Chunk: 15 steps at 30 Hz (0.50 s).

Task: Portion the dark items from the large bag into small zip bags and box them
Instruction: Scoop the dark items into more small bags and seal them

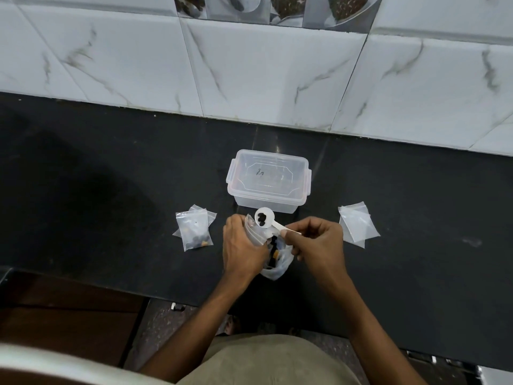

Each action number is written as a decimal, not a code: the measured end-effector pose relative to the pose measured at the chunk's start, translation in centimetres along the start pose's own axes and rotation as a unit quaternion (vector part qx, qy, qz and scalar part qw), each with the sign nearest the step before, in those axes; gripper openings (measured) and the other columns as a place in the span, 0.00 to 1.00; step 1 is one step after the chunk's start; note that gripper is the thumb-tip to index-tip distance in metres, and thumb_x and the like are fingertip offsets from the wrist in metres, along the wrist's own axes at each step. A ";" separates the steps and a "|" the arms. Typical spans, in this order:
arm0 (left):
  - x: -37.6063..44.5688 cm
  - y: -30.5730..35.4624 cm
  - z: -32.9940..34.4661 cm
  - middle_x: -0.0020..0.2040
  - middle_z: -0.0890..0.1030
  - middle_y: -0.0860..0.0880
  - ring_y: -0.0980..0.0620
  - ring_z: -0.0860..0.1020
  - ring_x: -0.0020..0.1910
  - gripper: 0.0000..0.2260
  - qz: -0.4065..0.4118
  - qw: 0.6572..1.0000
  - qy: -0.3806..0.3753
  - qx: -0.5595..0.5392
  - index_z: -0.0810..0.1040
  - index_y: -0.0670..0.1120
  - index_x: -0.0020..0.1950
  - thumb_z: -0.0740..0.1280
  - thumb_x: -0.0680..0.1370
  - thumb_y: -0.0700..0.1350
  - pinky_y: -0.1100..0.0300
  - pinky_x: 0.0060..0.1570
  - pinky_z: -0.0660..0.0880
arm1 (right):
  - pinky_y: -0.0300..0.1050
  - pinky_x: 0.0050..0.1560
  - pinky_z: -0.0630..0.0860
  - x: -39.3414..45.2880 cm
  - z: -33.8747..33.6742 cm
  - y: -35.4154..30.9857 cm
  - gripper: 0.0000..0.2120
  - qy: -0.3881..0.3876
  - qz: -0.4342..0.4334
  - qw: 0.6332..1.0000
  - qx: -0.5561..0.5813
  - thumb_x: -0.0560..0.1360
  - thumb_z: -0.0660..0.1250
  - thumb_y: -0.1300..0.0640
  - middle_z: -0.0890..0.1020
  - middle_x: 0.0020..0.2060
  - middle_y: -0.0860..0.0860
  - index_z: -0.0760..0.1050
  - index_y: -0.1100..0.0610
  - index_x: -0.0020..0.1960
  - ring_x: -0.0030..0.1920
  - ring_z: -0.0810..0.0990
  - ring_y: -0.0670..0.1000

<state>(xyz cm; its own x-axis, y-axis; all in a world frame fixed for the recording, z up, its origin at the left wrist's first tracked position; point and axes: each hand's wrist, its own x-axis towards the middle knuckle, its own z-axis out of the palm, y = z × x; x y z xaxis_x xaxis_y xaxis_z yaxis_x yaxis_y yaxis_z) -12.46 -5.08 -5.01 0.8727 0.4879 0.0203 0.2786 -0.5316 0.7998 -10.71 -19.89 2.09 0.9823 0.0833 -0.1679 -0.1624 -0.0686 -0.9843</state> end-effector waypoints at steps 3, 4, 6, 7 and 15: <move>0.1 0.4 -0.2 0.47 0.76 0.52 0.51 0.75 0.49 0.21 0.006 0.999 -0.009 -0.051 0.68 0.52 0.50 0.72 0.63 0.56 0.54 0.48 0.74 | 0.40 0.35 0.80 -0.7 0.6 0.2 0.04 -0.009 -0.089 0.993 -0.081 0.70 0.77 0.67 0.86 0.34 0.50 0.85 0.60 0.40 0.33 0.84 0.49; 0.1 0.5 -0.2 0.46 0.76 0.53 0.51 0.76 0.48 0.21 0.009 0.998 -0.010 -0.065 0.68 0.52 0.50 0.73 0.63 0.53 0.55 0.47 0.74 | 0.41 0.35 0.80 -0.8 0.7 0.5 0.05 -0.005 -0.129 0.985 -0.118 0.70 0.77 0.67 0.86 0.34 0.49 0.85 0.59 0.40 0.34 0.84 0.49; 0.2 0.7 -0.1 0.43 0.76 0.55 0.54 0.76 0.43 0.19 0.009 0.995 -0.010 -0.096 0.69 0.52 0.49 0.73 0.63 0.50 0.60 0.43 0.73 | 0.44 0.33 0.79 -0.9 0.8 1.3 0.04 0.006 -0.231 0.954 -0.189 0.69 0.77 0.67 0.83 0.33 0.47 0.85 0.59 0.40 0.32 0.81 0.48; 0.2 0.9 -0.2 0.42 0.76 0.56 0.57 0.75 0.42 0.19 0.007 0.994 -0.010 -0.111 0.69 0.53 0.49 0.72 0.63 0.50 0.64 0.41 0.72 | 0.45 0.32 0.77 -0.9 0.8 1.8 0.04 0.011 -0.276 0.936 -0.220 0.69 0.78 0.66 0.82 0.34 0.48 0.85 0.60 0.40 0.32 0.79 0.47; 0.5 1.3 0.0 0.42 0.78 0.52 0.54 0.77 0.39 0.20 0.006 0.985 -0.015 -0.173 0.70 0.50 0.50 0.78 0.67 0.42 0.60 0.37 0.76 | 0.44 0.36 0.78 -1.4 0.5 3.4 0.04 0.072 -0.433 0.845 -0.306 0.73 0.75 0.63 0.83 0.39 0.55 0.84 0.63 0.40 0.37 0.80 0.51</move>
<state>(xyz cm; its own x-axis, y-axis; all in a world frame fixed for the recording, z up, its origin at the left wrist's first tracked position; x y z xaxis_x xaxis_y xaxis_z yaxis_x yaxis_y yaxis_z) -11.64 -5.53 -3.95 0.8877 0.4601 0.0182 0.1186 -0.2668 0.9564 -12.66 -19.72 -1.06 0.7164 0.2475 0.6524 0.6587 -0.5482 -0.5154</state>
